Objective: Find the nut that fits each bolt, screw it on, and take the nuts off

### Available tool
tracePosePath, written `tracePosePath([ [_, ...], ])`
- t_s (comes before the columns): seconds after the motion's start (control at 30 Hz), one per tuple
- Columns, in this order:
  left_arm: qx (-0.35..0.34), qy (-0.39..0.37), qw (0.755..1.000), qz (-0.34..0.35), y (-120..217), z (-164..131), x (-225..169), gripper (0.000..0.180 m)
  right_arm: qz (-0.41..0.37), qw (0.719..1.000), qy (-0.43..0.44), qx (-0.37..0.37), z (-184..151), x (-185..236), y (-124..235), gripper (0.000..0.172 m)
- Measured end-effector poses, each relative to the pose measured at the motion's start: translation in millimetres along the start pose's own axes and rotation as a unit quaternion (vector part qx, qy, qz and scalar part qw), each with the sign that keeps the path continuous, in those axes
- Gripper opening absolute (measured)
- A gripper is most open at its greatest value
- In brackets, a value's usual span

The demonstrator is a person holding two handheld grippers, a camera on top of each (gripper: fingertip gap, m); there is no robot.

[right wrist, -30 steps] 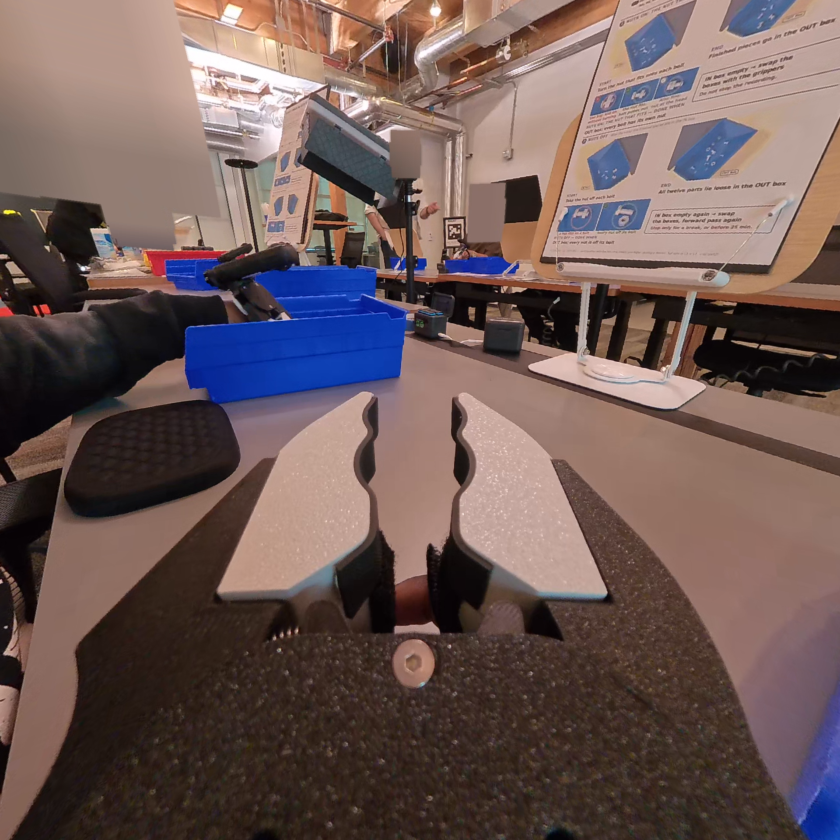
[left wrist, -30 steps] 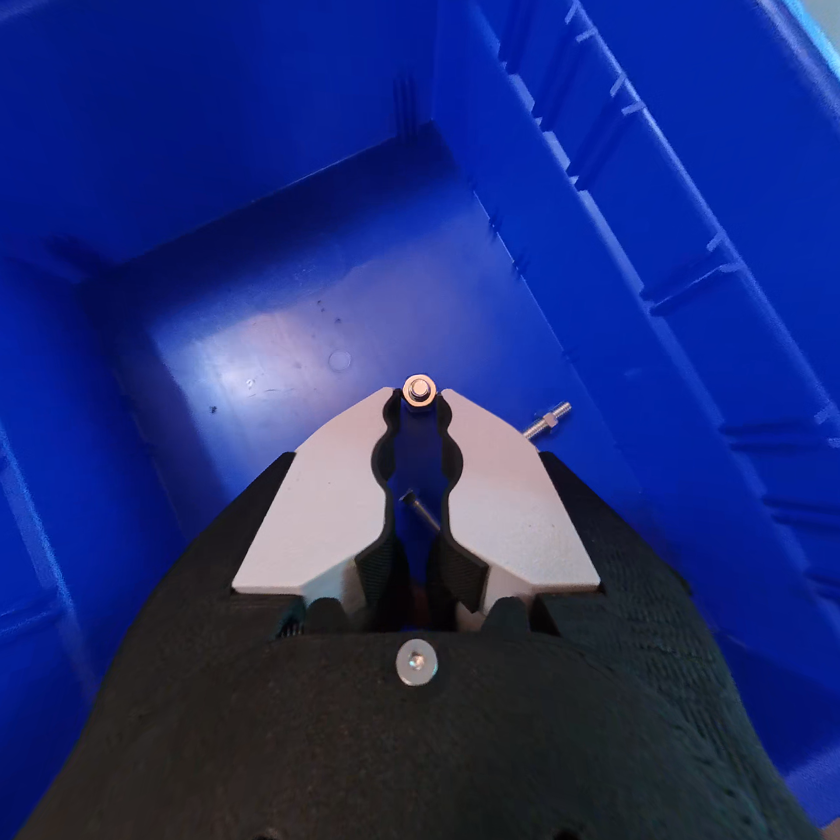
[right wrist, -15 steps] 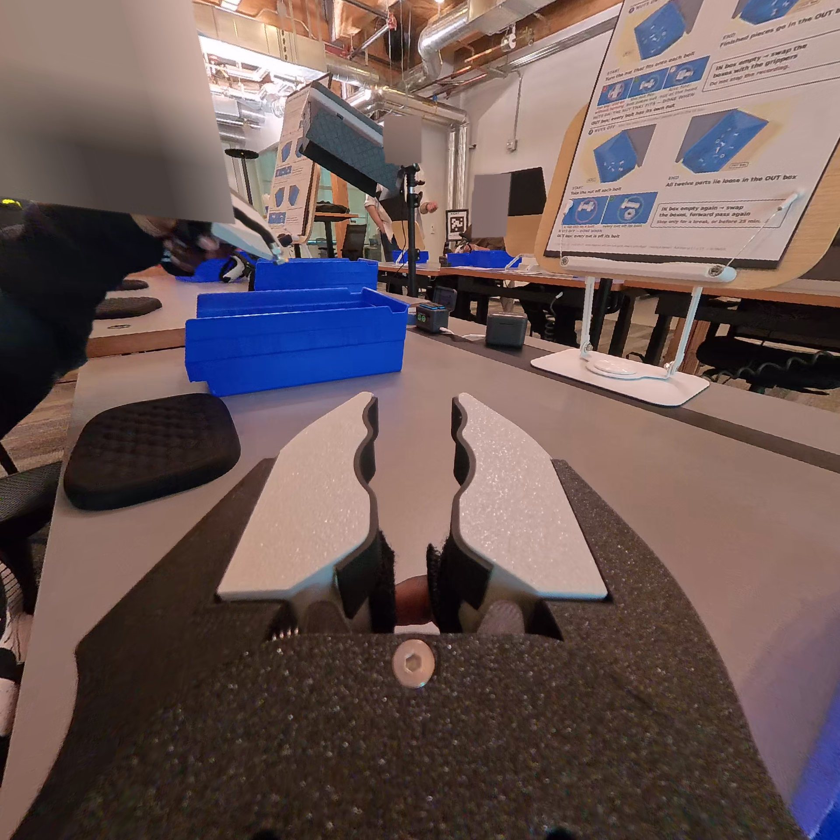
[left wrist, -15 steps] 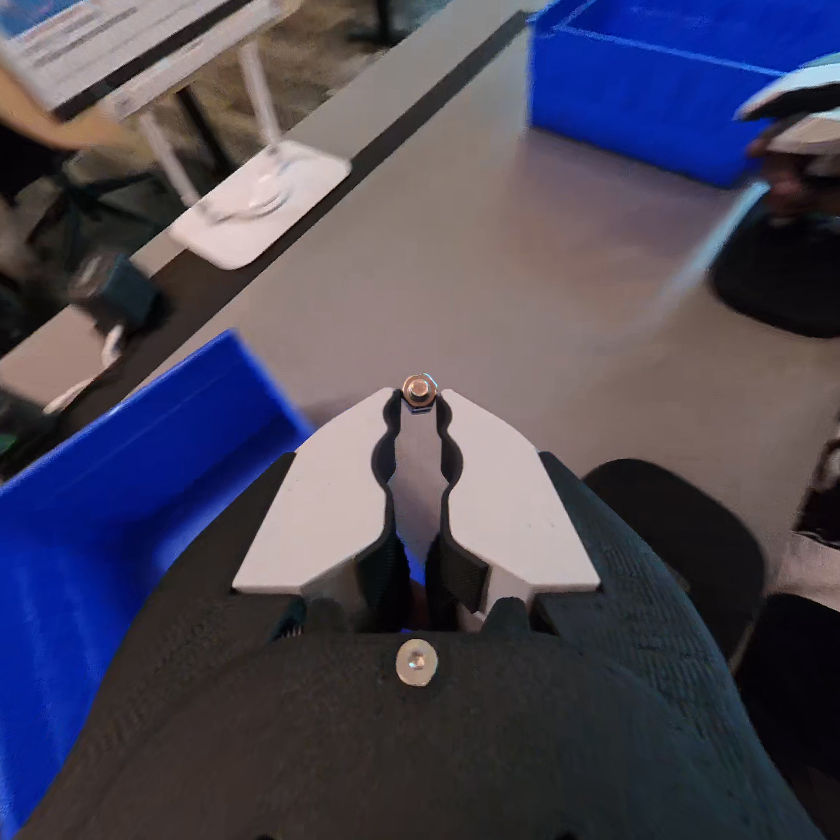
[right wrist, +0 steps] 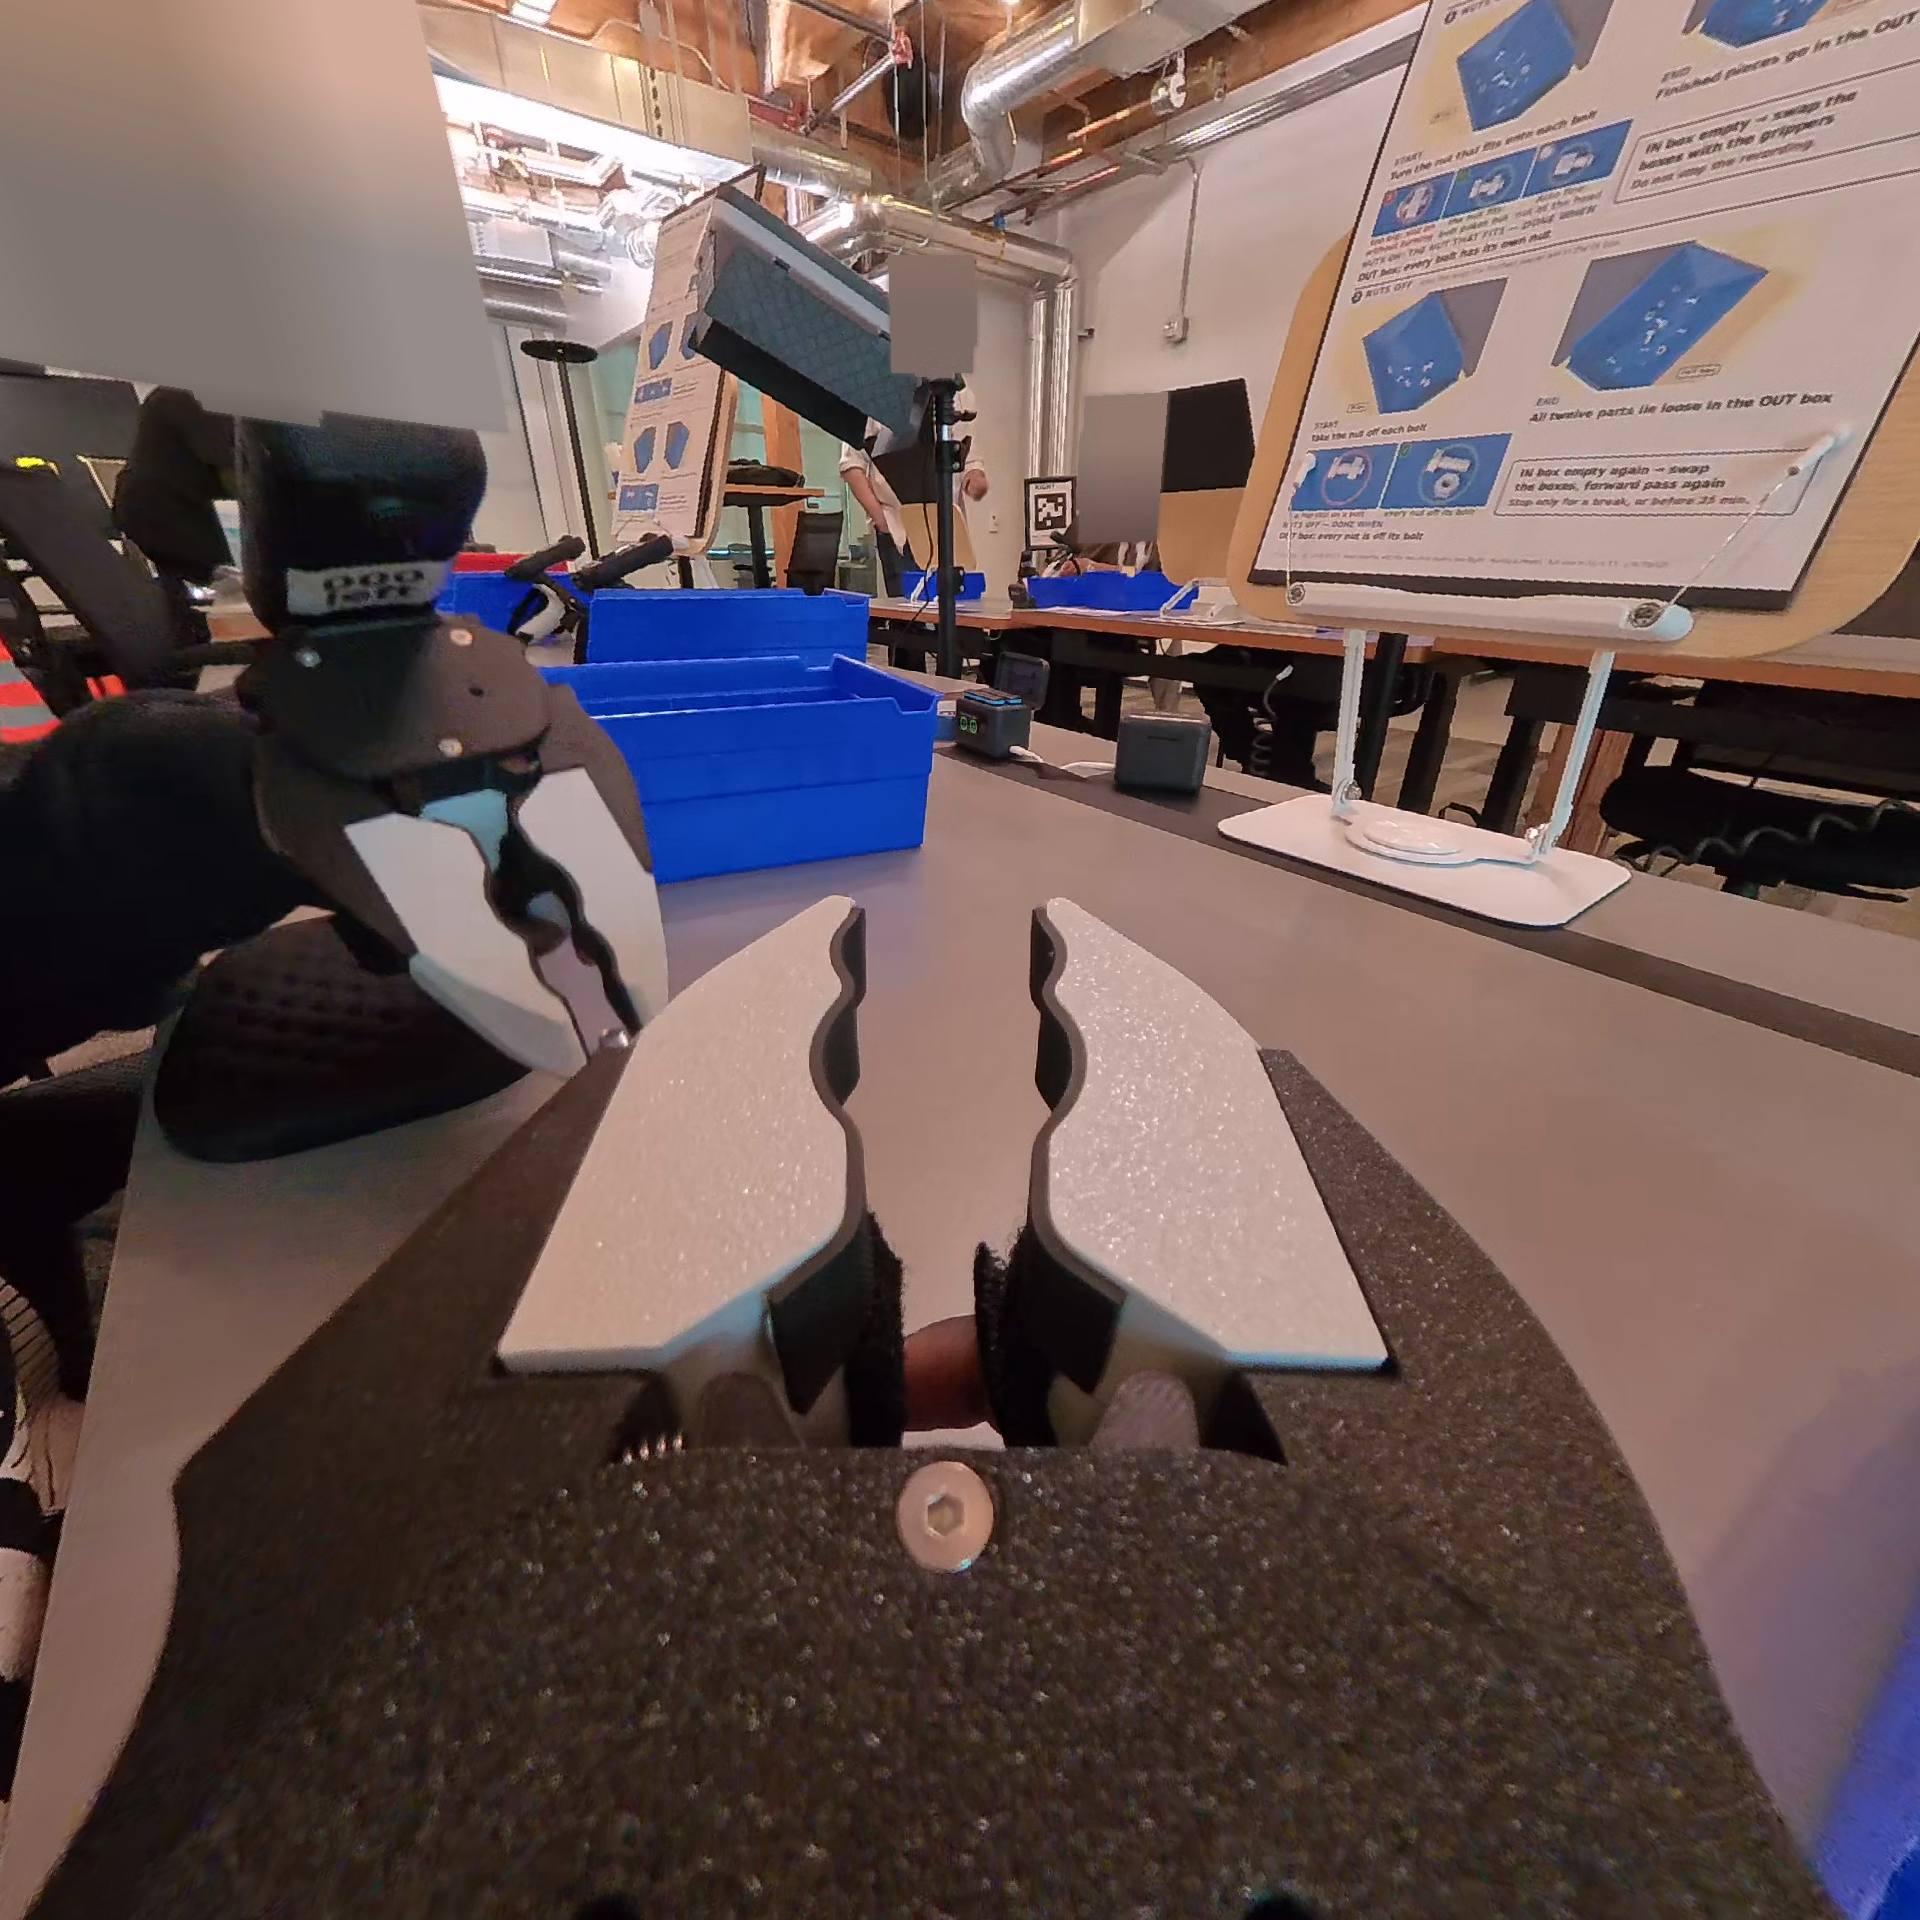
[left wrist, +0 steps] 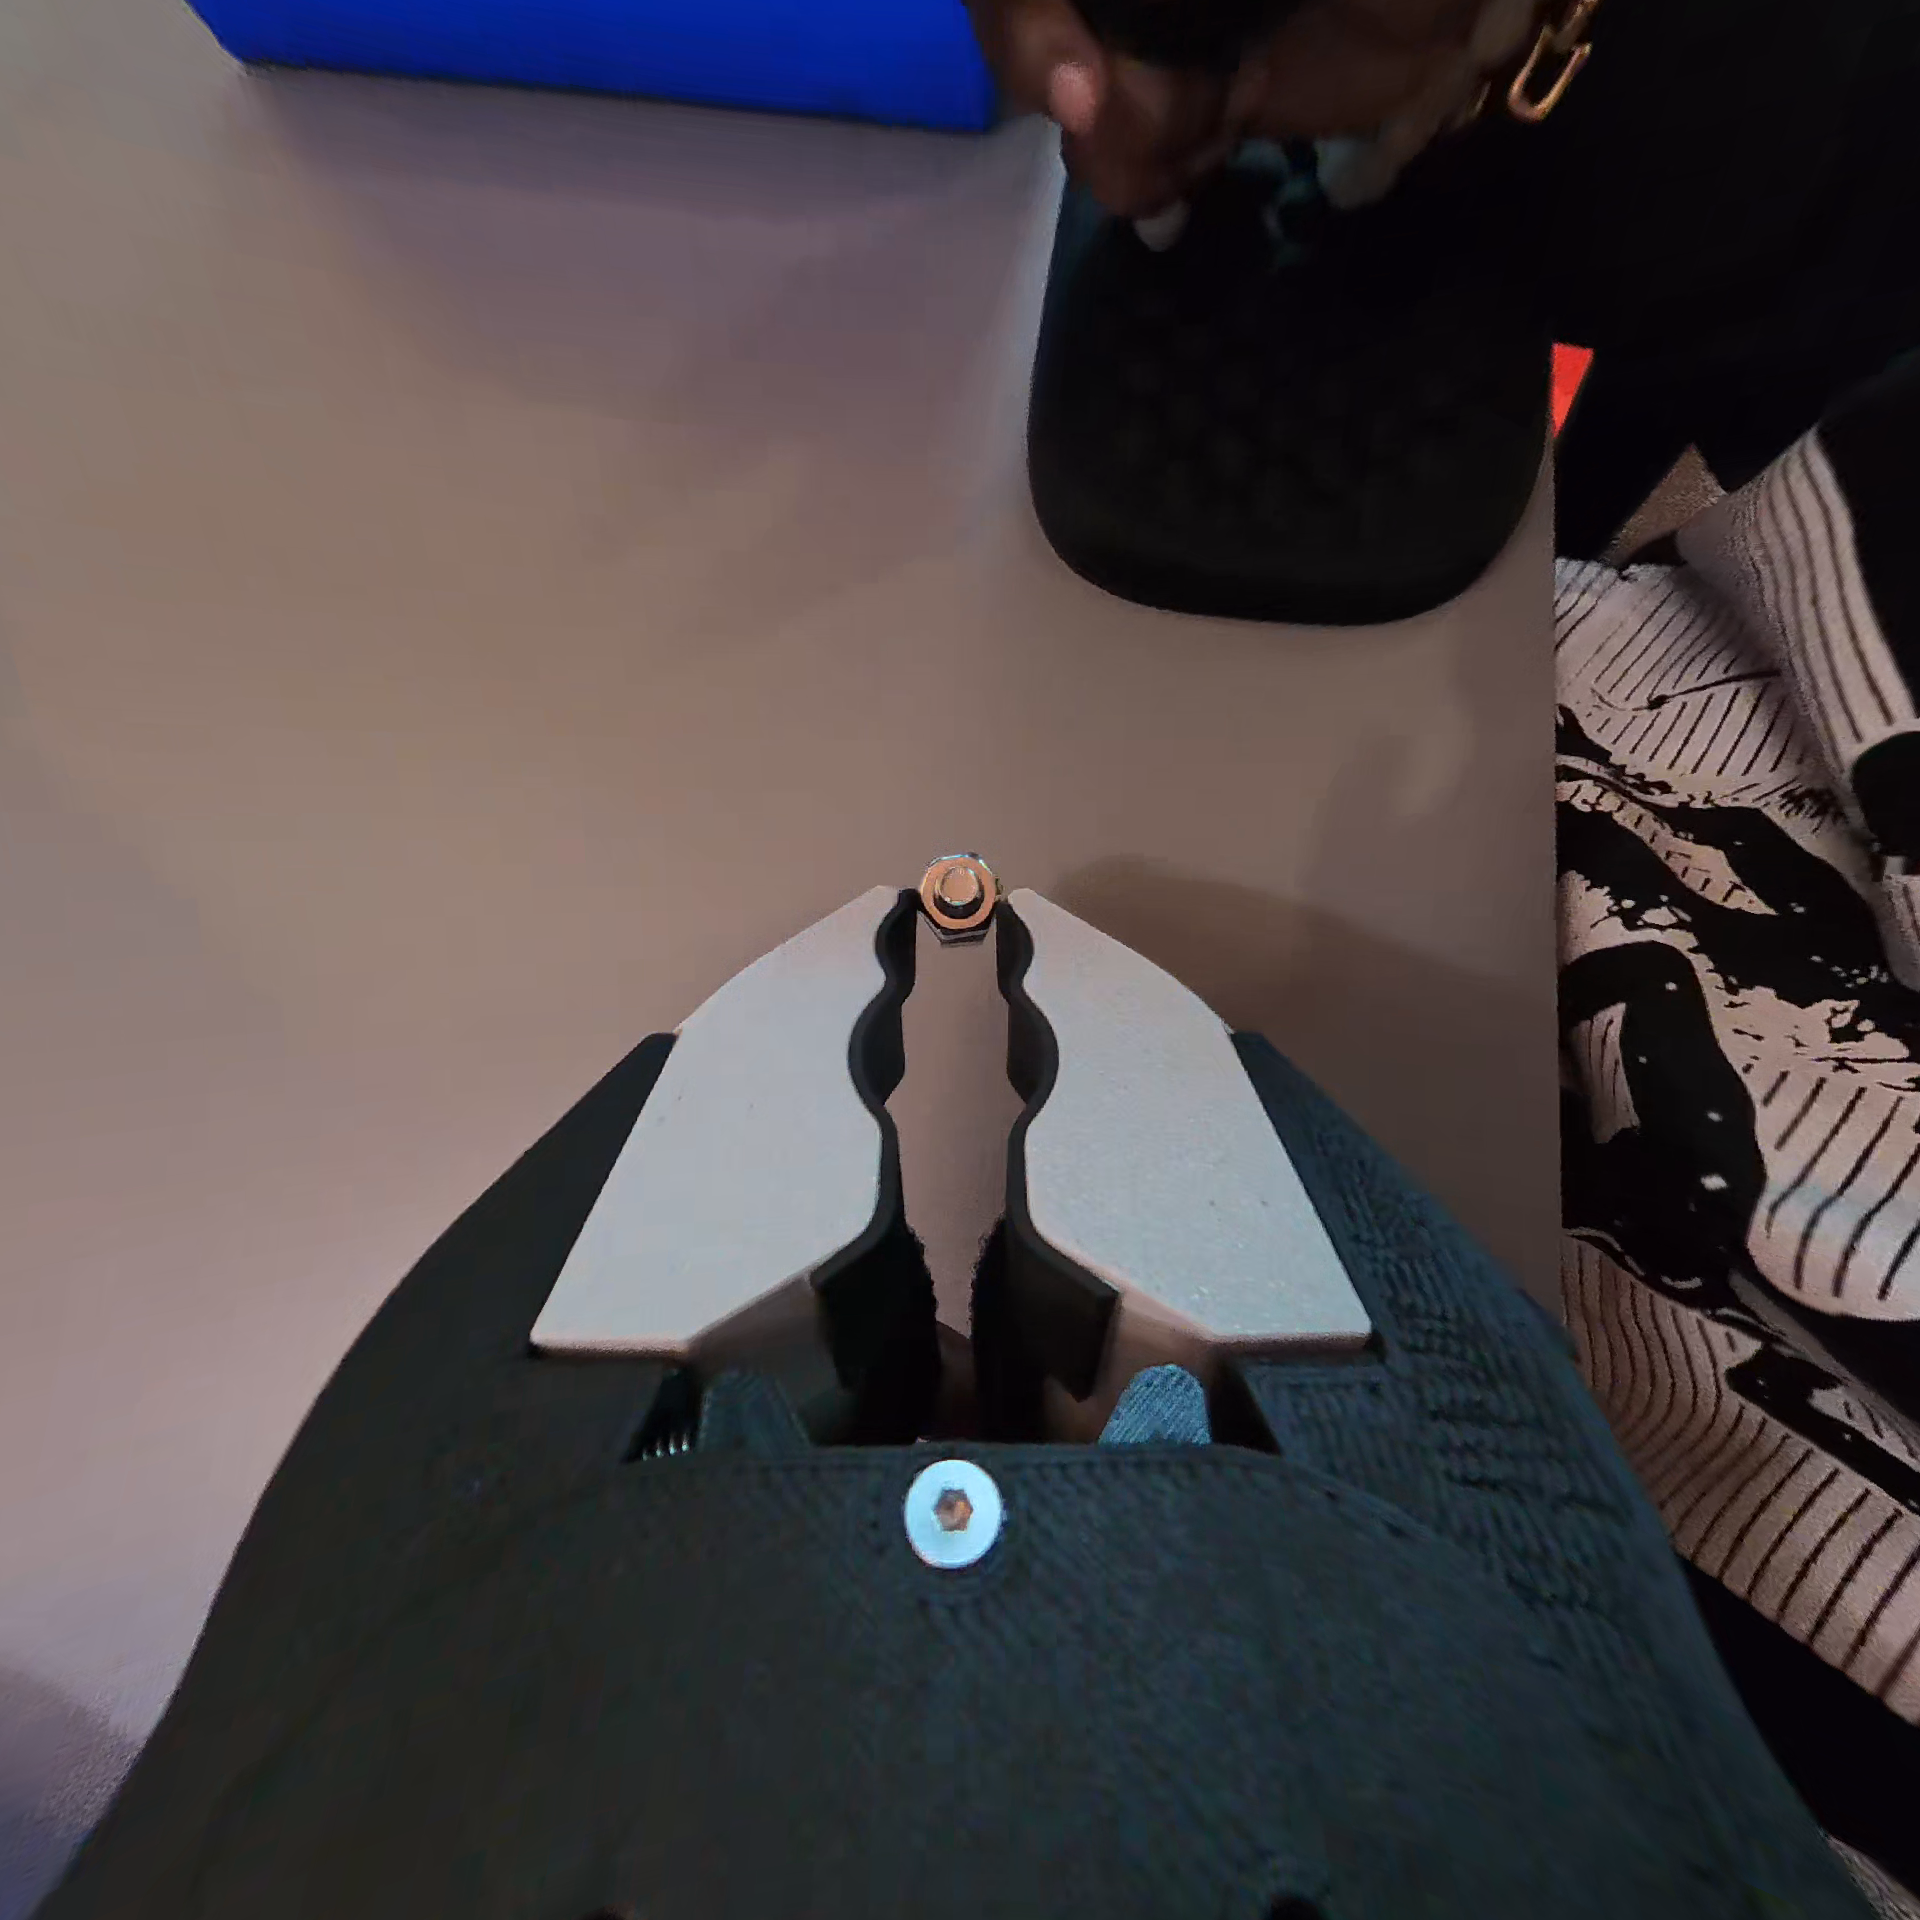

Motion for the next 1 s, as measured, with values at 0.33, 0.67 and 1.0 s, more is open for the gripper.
tracePosePath([
  [0.33, 0.030, -0.005, 0.999, -0.024, -27.1, -3.0, -6.6, 0.015, 0.002, 1.000, -0.001, 0.008, -0.1, 0.0, -1.5, 0.030],
  [0.67, 0.038, -0.010, 0.999, -0.025, -35.0, -3.3, -8.5, 0.015, 0.006, 1.000, 0.003, 0.018, 0.0, 1.4, -2.9, 0.030],
  [1.0, -0.093, 0.014, 0.994, -0.055, -14.5, -9.0, 0.3, 0.041, 0.040, 0.997, 0.033, 0.057, 0.2, 8.7, -10.0, 0.028],
])
Point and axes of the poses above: each gripper's, where its closed fingertips meet, y back along the fingers, z out of its top, x = y × z across the jaws, the point moved 10 cm from there along y, back along the fingers, and after that the axes turned 13 degrees about x, right-handed, at the moved point
